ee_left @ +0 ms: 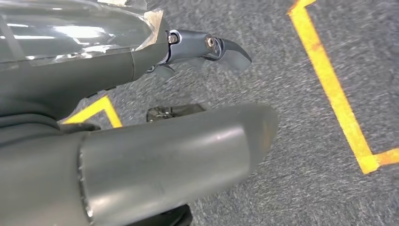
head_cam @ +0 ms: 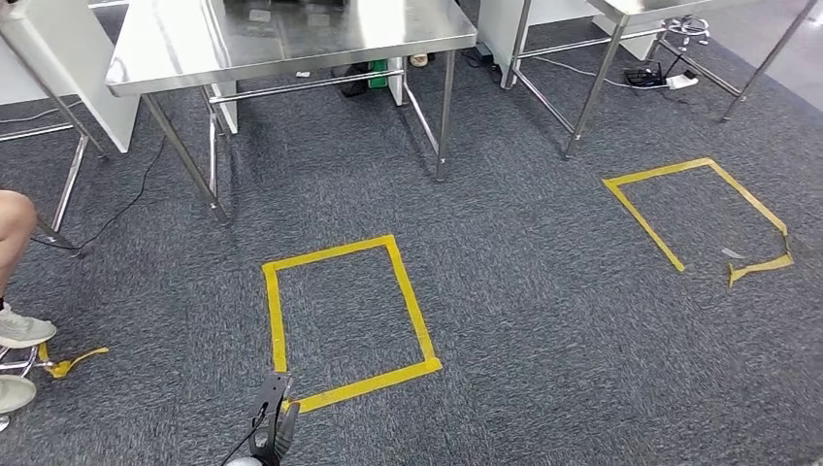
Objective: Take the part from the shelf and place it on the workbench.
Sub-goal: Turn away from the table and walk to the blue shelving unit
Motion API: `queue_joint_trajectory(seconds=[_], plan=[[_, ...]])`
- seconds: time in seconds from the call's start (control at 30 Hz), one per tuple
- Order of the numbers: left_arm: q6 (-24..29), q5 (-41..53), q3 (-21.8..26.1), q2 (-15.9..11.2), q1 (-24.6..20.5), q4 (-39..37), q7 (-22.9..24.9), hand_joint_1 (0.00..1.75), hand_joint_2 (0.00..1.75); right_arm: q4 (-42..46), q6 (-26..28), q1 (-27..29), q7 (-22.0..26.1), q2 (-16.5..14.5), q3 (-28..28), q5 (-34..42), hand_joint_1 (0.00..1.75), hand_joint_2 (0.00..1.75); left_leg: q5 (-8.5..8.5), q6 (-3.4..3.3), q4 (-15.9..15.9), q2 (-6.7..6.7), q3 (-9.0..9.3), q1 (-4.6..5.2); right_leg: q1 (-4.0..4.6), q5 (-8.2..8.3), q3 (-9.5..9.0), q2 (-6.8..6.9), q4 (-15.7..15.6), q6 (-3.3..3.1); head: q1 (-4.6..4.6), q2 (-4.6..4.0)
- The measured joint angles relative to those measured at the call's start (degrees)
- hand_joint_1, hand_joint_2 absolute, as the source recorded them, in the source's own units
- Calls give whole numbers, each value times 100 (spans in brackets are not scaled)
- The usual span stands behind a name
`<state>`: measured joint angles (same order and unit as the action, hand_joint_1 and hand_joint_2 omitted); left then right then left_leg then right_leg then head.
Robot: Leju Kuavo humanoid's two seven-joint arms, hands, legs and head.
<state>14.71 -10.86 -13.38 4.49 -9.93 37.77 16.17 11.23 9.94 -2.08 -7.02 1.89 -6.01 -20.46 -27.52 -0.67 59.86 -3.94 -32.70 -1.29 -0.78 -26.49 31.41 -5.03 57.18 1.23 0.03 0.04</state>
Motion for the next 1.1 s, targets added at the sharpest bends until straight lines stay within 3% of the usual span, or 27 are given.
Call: queue_joint_trajectory(seconds=[0.03, 0.07, 0.1, 0.13, 0.2, 0.27, 0.33, 0.37, 0.4, 0.47, 0.53, 0.6, 0.63, 0.7, 0.77, 0.8, 0.83, 0.87, 0.93, 1.0, 1.07, 1.1], plan=[[0, 8, -1, -4, 1, 8, 10, 0, 0, 0, 0, -6, 0, -1, 0, -3, 0, 0, 4, -12, -125, -83, 56, 6, -4, 10, 42, -57, 9, 36, -1, 0], [0, 11, -4, -5, 2, 19, 16, 0, 0, 0, 0, -8, 0, -1, 0, -5, 0, 0, -11, -23, -163, -81, 71, 20, -12, 29, 82, -119, 8, 83, -2, 0], [0, 14, -13, -3, 0, 33, 18, 0, 0, -1, 0, 1, 0, 1, -1, -7, 0, 0, 1, -45, -189, -16, 79, 28, -19, 53, 119, -182, -10, 132, -1, 0], [0, 16, -22, 2, -5, 48, 15, 0, 0, -1, 0, 12, 0, -1, -1, -8, 0, 0, 26, -80, -228, 47, 92, 30, -20, 55, 152, -156, 3, 169, 0, 0], [-3, 24, -43, 11, -15, 68, 13, 0, 0, -2, 0, 15, 0, -2, -2, -8, 0, 0, 72, -151, -308, 203, 129, 16, 8, -81, 323, 85, 293, 179, 37, 0], [-4, 37, -59, 14, -7, 74, 15, 0, 0, -1, 0, -5, 1, 1, -2, -8, 0, 0, 83, -182, -330, 378, 134, 29, 8, -371, 672, 345, 992, 153, 73, 0], [2, 54, -72, 10, 3, 74, 18, 0, 0, -1, 0, -8, 2, 3, -2, -9, 0, 0, 81, -186, -329, 546, 121, 39, -19, -533, 930, 413, 1527, 188, 80, 0], [11, 60, -75, 10, 4, 74, 18, 0, 0, -1, 0, 2, 3, 3, -2, -13, 0, 0, 80, -183, -329, 617, 117, 37, -38, -496, 899, 441, 1502, 235, 81, 0], [20, 66, -77, 11, 3, 74, 18, 0, 0, -2, 0, 12, 4, 5, -2, -17, 0, 0, 79, -178, -328, 682, 118, 33, -57, -391, 748, 487, 1253, 291, 82, 0], [41, 76, -78, 16, 4, 78, 18, 0, 0, -1, 0, 14, 15, 11, -2, -23, 0, 0, 65, -142, -320, 795, 136, 47, -73, -139, 267, 737, 432, 363, 93, 0], [51, 111, -84, 21, 7, 90, 25, 0, 0, 0, 1, 10, 59, 25, -2, -4, 0, 0, 45, -76, -314, 893, 165, 80, -40, -14, -12, 923, -45, 319, 86, 0], [62, 145, -109, 38, 15, 112, 43, 0, 0, -4, 0, 46, 127, 43, 7, 42, 0, 0, 27, -8, -320, 996, 201, 90, -7, 8, -6, 856, -82, 234, 62, 0], [71, 151, -125, 49, 18, 126, 50, 0, 0, -9, -4, 73, 157, 50, 17, 65, 0, 0, 1, 30, -302, 994, 202, 74, -35, 18, 0, 796, -86, 193, 50, 0], [85, 153, -154, 60, 30, 146, 39, 0, 0, -21, -14, 110, 200, 63, 49, 110, 0, 0, -214, 86, -44, 796, 97, 41, -87, 50, -17, 683, -106, 93, 34, 0], [80, 152, -175, 39, 84, 148, 19, 0, 0, -32, -12, 135, 227, 63, 87, 156, 0, 0, -611, 105, 636, 513, -199, 25, -93, 73, -10, 566, -108, 18, 16, 0], [70, 152, -187, 16, 131, 146, 11, 0, 0, -36, -2, 151, 236, 56, 104, 178, 0, 0, -775, 109, 1014, 443, -371, 23, -82, 77, 2, 494, -106, 1, 10, 0], [58, 152, -202, -10, 179, 144, -2, 0, 0, -42, 9, 170, 243, 45, 119, 193, 0, 0, -842, 112, 1266, 411, -494, 21, -74, 78, 8, 416, -101, -3, 10, 0], [44, 152, -215, -37, 219, 139, -20, 0, 0, -49, 18, 193, 248, 27, 127, 197, 0, 0, -792, 114, 1320, 396, -531, 17, -71, 78, 11, 335, -92, -2, 9, 0], [29, 151, -231, -82, 259, 128, -68, 0, 0, -64, 27, 231, 245, -10, 135, 167, 0, 0, -422, 113, 825, 333, -324, -4, -78, 72, 14, 183, -56, 8, 6, 0], [26, 141, -231, -122, 265, 117, -100, 0, 0, -74, 32, 236, 242, -34, 135, 88, 0, 0, -141, 107, 154, 118, -29, -38, -68, 52, 54, 59, 12, 48, 3, 0], [24, 122, -229, -151, 272, 109, -106, 0, 0, -76, 35, 224, 250, -40, 125, -18, 0, 0, -122, 71, -101, -3, 70, -25, -59, 55, 131, -49, 49, 125, 2, 0], [23, 112, -226, -161, 275, 107, -110, 0, 0, -76, 31, 220, 255, -42, 115, -69, 0, 0, -124, 33, -122, 38, 75, -7, -62, 69, 174, -106, 42, 169, 4, 0]])
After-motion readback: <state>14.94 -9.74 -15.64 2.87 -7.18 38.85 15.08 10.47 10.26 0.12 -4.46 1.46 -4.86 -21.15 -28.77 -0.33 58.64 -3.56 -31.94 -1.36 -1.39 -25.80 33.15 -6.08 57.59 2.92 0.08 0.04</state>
